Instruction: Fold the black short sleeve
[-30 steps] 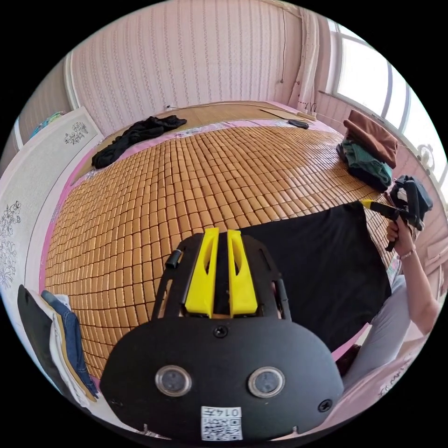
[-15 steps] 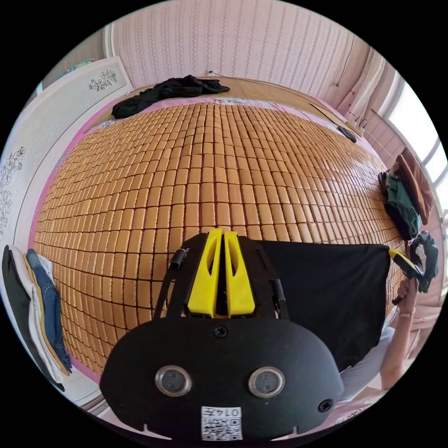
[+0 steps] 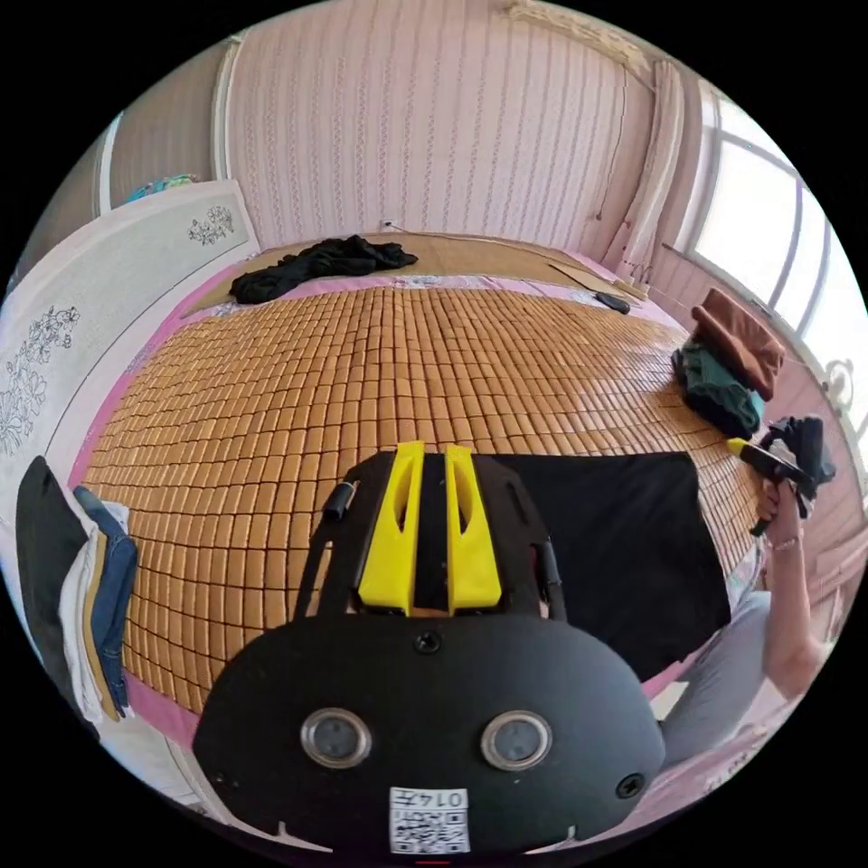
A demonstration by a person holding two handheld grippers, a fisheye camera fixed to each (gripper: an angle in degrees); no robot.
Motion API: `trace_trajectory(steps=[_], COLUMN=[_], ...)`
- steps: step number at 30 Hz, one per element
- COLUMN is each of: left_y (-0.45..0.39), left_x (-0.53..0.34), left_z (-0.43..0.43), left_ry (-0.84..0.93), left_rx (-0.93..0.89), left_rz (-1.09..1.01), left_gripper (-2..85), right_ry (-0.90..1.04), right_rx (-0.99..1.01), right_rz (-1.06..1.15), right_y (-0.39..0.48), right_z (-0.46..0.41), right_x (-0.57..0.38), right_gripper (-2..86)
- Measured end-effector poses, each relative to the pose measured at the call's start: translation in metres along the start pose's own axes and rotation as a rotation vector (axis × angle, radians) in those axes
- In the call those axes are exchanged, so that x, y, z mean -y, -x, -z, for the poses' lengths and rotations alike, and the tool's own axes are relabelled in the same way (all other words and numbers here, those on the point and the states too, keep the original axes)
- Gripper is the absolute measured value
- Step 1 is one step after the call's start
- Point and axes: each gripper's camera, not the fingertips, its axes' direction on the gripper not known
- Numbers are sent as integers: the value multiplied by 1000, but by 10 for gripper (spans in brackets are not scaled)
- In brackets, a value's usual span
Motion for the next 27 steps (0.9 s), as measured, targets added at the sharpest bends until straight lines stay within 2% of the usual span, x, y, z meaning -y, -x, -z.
trace_trajectory(steps=[2,4,7,9,15,22,27], left_y=[-31,-60,-99,-122,-141,-148,-174], left_x=[-39,-78,-127,-152,-175,-190,-194], left_z=[23,29,22,14,7,16,36], left_ry=[-26,-6,18,32,110,182,108], left_rx=[-110,-139,-160,-150,-142,-197,-177], left_rz=[-53,-64,-64,-62,-77,-101,-169], left_gripper=[4,-5,-9,-9,-10,-10,-10], right_ry=[135,326,646,829,835,864,831], right_rx=[296,417,220,171,118,173,232], right_rz=[168,286,492,584,609,603,629], right_y=[24,50,100,121,133,136,148], right_z=[-12,-36,-84,-110,-109,-116,-118], right_x=[6,3,-24,-47,-71,-86,-87], right_gripper=[-3,-4,-6,-7,-9,-9,-9])
